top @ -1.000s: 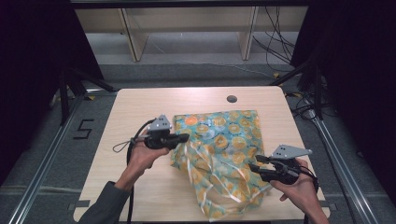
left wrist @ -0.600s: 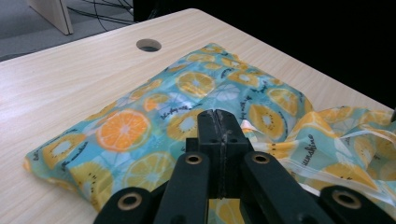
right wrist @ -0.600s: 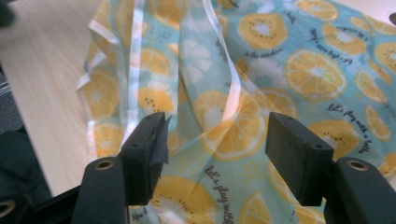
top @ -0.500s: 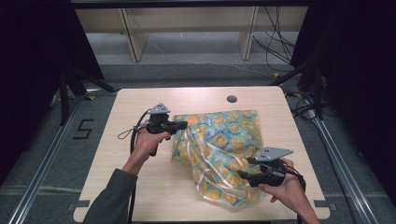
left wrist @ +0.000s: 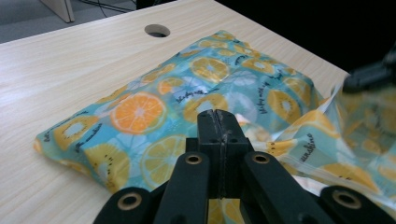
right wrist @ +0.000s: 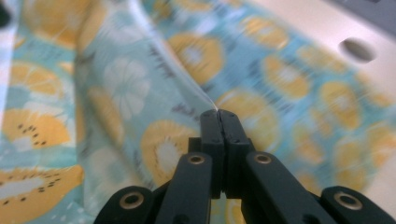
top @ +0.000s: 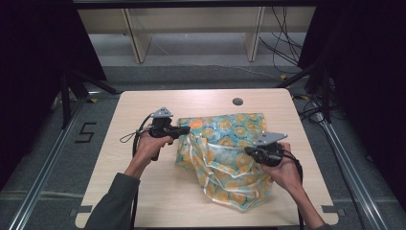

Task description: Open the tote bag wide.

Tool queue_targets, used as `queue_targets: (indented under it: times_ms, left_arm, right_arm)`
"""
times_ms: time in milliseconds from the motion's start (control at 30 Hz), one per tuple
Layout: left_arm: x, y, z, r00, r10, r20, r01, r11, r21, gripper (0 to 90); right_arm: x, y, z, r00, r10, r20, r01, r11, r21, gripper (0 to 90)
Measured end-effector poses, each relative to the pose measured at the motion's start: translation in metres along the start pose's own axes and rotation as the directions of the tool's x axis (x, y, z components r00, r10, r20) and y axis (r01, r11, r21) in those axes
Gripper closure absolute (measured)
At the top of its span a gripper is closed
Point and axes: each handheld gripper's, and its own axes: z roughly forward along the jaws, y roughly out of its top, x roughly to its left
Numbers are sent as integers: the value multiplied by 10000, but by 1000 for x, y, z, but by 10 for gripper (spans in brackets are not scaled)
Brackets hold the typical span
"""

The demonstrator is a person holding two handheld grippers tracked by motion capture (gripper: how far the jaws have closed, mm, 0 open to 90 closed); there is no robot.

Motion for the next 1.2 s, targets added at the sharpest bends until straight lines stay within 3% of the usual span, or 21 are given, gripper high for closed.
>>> queue_targets:
  times_ms: [167, 233, 333, 400, 433, 533, 600, 633, 700, 733, 767, 800, 833, 867, 900, 967, 1033, 1067, 1133, 1167, 1200]
  left_arm:
    - [7, -6, 2, 10000, -50, -4, 50, 9991, 414, 894]
    - [11, -11, 5, 9999, -101, -43, 103, 9978, 660, 893]
    - [15, -19, 11, 9999, 158, -8, -155, 9875, 1566, 854]
    - [13, -15, 6, 9988, 314, -371, -240, 9827, 1837, 747]
    - [10, -9, -1, 9977, 450, -510, -360, 9857, 1647, 691]
    - [-4, 14, -27, 9962, 674, -546, -649, 9968, 473, 641]
    - [-21, 28, -38, 9943, 919, -533, -931, 9954, -212, 630]
    - [-29, 31, -39, 9933, 1048, -479, -1064, 9938, -313, 614]
    - [-51, 31, -25, 9876, 1564, -96, -1566, 9875, -191, 591]
    - [-61, 28, -9, 9838, 1794, 49, -1794, 9837, 80, 579]
    - [-66, 24, 0, 9821, 1880, 107, -1882, 9819, 234, 574]
    - [-70, 19, 16, 9841, 1760, 237, -1771, 9823, 613, 572]
    - [-71, 14, 26, 9827, 1826, 295, -1846, 9783, 940, 566]
    - [-72, 8, 35, 9845, 1700, 440, -1745, 9751, 1367, 573]
    - [-73, 4, 38, 9840, 1719, 478, -1776, 9697, 1676, 591]
    - [-76, -6, 38, 9784, 1958, 665, -2060, 9520, 2266, 660]
    - [-79, -17, 33, 9596, 2535, 1221, -2791, 9129, 2979, 858]
    - [-80, -23, 31, 9532, 2708, 1343, -3004, 8980, 3214, 893]
    - [-77, -37, 34, 9545, 2675, 1316, -2973, 8858, 3563, 895]
    - [-74, -44, 36, 9642, 2358, 1211, -2639, 8970, 3546, 895]
    - [-70, -52, 36, 9680, 2171, 1259, -2488, 8964, 3669, 895]
  right_arm:
    - [-36, 30, 8, 9969, 626, 466, -601, 9967, -547, 900]
    - [-46, 38, 16, 9941, 945, 535, -937, 9954, -180, 900]
    - [-63, 45, 35, 9880, 1386, 677, -1407, 9897, 271, 900]
    - [-70, 45, 47, 9857, 1455, 850, -1487, 9883, 327, 900]
    - [-72, 44, 54, 9841, 1602, 764, -1659, 9833, 748, 900]
    - [-73, 41, 64, 9739, 2149, 733, -2209, 9715, 861, 900]
    - [-75, 40, 66, 9717, 2264, 678, -2326, 9670, 1042, 900]
    - [-76, 39, 68, 9719, 2249, 697, -2312, 9676, 1019, 900]
    - [-76, 40, 69, 9679, 2431, 642, -2489, 9627, 1058, 900]
    - [-76, 40, 69, 9696, 2366, 625, -2422, 9644, 1065, 900]
    - [-77, 41, 69, 9777, 1988, 674, -2054, 9721, 1129, 900]
    - [-74, 42, 69, 9726, 2235, 640, -2299, 9654, 1228, 900]
    - [-73, 42, 69, 9792, 1936, 613, -2002, 9711, 1300, 900]
    - [-71, 44, 68, 9758, 2106, 593, -2168, 9672, 1324, 900]
    - [-71, 44, 69, 9794, 1914, 636, -1977, 9734, 1160, 900]
    - [-74, 45, 67, 9779, 1987, 654, -2057, 9704, 1266, 900]
    - [-78, 46, 64, 9733, 2174, 737, -2252, 9667, 1214, 900]
    - [-80, 46, 64, 9713, 2268, 721, -2335, 9667, 1049, 900]
    - [-84, 46, 63, 9732, 2166, 767, -2241, 9686, 1074, 900]
    - [-85, 47, 63, 9756, 2068, 739, -2147, 9691, 1217, 900]
    - [-84, 48, 62, 9731, 2177, 757, -2262, 9649, 1332, 900]
